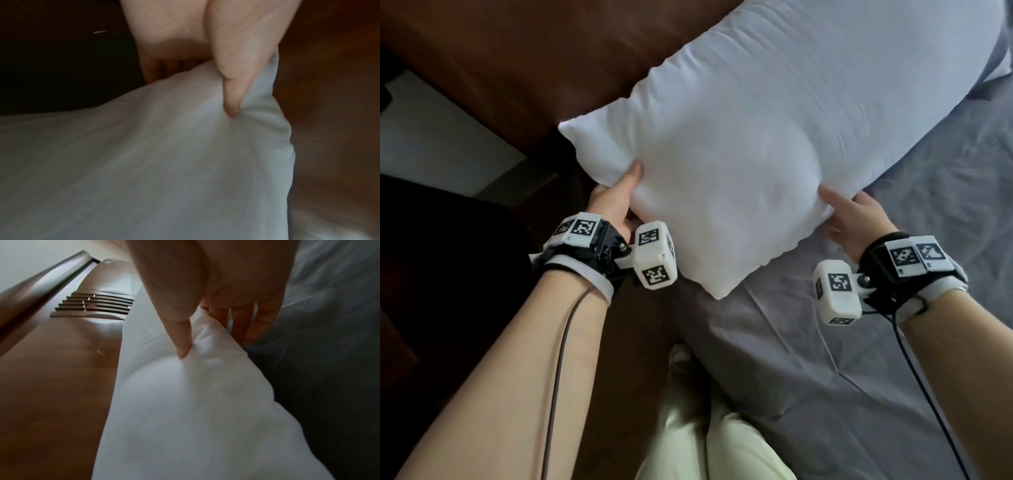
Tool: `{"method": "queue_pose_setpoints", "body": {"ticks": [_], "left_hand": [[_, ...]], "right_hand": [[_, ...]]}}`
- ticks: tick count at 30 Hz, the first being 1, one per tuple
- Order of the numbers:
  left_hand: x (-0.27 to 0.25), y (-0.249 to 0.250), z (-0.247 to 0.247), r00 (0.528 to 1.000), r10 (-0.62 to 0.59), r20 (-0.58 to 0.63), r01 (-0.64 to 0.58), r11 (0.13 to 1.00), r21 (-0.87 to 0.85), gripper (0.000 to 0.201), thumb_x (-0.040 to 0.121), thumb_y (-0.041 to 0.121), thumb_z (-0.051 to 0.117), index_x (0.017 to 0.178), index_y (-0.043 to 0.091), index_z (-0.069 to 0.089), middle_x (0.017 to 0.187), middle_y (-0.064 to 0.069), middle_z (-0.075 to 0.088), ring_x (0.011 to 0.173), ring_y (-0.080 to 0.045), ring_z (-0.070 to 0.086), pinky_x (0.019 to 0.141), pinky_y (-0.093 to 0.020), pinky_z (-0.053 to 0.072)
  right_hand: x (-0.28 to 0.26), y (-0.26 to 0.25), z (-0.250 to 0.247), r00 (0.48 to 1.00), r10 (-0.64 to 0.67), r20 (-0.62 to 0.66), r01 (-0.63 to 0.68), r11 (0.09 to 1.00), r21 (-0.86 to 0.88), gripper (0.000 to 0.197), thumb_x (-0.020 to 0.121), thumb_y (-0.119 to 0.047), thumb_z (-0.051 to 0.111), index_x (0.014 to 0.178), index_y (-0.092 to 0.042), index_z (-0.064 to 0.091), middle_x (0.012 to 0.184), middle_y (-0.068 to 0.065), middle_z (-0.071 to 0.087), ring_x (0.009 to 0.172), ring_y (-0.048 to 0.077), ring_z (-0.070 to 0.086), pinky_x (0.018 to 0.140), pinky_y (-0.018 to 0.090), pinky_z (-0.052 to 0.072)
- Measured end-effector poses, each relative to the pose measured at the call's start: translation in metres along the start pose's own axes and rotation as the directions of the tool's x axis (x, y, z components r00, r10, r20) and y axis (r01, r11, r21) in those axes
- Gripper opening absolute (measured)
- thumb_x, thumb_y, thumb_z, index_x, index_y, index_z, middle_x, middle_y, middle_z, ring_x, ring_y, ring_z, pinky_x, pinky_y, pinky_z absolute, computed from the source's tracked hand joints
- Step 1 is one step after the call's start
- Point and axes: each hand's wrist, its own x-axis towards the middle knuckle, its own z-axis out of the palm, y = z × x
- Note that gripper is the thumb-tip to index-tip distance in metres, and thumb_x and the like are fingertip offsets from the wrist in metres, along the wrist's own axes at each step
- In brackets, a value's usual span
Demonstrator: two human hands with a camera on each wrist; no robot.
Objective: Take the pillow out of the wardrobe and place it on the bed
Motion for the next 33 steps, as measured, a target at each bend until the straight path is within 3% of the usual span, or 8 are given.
{"method": "queue_pose_setpoints", "body": {"ticks": [4,7,13,18,23,29,31,33], "left_hand": [[0.005,0.001,0.002,0.988,0.133,-0.081,-0.129,0.99,0.048,0.037,0.077,0.029,0.078,0.109,0.017,0.065,0.114,-0.007,0.073,0.102,-0.026,0.071,0.095,-0.047,0.055],[0.007,0.005,-0.001,0.981,0.159,-0.11,-0.154,0.987,0.052,0.038,0.079,0.03,0.076,0.113,0.015,0.065,0.113,-0.007,0.073,0.1,-0.024,0.071,0.094,-0.045,0.056],[0.006,0.011,0.001,0.994,0.108,-0.012,-0.106,0.988,0.109,0.027,0.083,0.035,0.071,0.107,0.023,0.065,0.117,-0.005,0.071,0.106,-0.026,0.068,0.097,-0.049,0.053],[0.014,0.017,0.012,0.987,0.158,0.012,-0.158,0.977,0.141,0.044,0.082,0.038,0.069,0.123,0.021,0.062,0.12,-0.003,0.07,0.109,-0.026,0.067,0.097,-0.05,0.053],[0.023,0.009,0.0,0.99,0.138,-0.008,-0.133,0.966,0.219,0.085,0.053,0.059,0.07,0.129,0.023,0.058,0.125,0.0,0.068,0.113,-0.024,0.064,0.101,-0.048,0.05],[-0.002,0.009,-0.007,0.994,0.1,-0.031,-0.093,0.978,0.186,0.055,0.085,0.04,0.06,0.134,0.015,0.05,0.127,-0.003,0.063,0.11,-0.022,0.063,0.089,-0.038,0.054],[-0.015,0.006,-0.013,0.994,0.099,-0.036,-0.091,0.979,0.181,0.042,0.089,0.036,0.054,0.126,0.016,0.054,0.129,-0.002,0.061,0.118,-0.023,0.058,0.09,-0.038,0.048],[-0.032,0.005,-0.019,0.994,0.105,-0.025,-0.098,0.975,0.199,0.032,0.094,0.033,0.051,0.121,0.017,0.056,0.128,-0.005,0.059,0.119,-0.022,0.054,0.094,-0.04,0.045]], "right_hand": [[-0.005,-0.004,0.009,0.99,-0.089,-0.105,0.087,0.996,-0.026,0.017,0.086,-0.009,0.068,0.101,-0.015,0.061,0.094,-0.002,0.069,0.083,0.013,0.067,0.072,0.023,0.054],[-0.016,0.0,0.01,0.986,-0.127,-0.108,0.123,0.991,-0.046,0.016,0.083,-0.005,0.069,0.093,-0.017,0.064,0.097,0.002,0.071,0.09,0.018,0.068,0.085,0.032,0.056],[-0.022,0.014,0.011,0.982,-0.145,-0.121,0.135,0.987,-0.085,0.029,0.071,-0.015,0.076,0.099,-0.014,0.066,0.1,0.008,0.073,0.094,0.025,0.07,0.089,0.039,0.056],[-0.011,0.017,0.017,0.967,-0.152,-0.206,0.119,0.98,-0.162,0.046,0.068,-0.033,0.077,0.105,-0.009,0.065,0.105,0.009,0.073,0.098,0.026,0.07,0.092,0.044,0.057],[-0.006,0.025,0.018,0.981,-0.074,-0.181,0.036,0.978,-0.205,0.055,0.075,-0.044,0.071,0.116,-0.01,0.062,0.112,0.008,0.071,0.095,0.025,0.068,0.079,0.036,0.054],[-0.02,0.014,0.018,0.977,-0.086,-0.194,0.029,0.96,-0.28,0.063,0.07,-0.047,0.068,0.118,-0.008,0.061,0.11,0.008,0.07,0.093,0.024,0.066,0.083,0.039,0.053],[-0.031,0.009,0.017,0.97,-0.107,-0.219,0.036,0.952,-0.305,0.081,0.056,-0.054,0.064,0.121,-0.008,0.059,0.105,0.004,0.067,0.09,0.02,0.062,0.085,0.04,0.051],[-0.044,0.002,0.018,0.961,-0.135,-0.241,0.049,0.942,-0.331,0.077,0.06,-0.049,0.065,0.125,-0.009,0.058,0.105,0.002,0.066,0.092,0.019,0.061,0.086,0.036,0.049]]}}
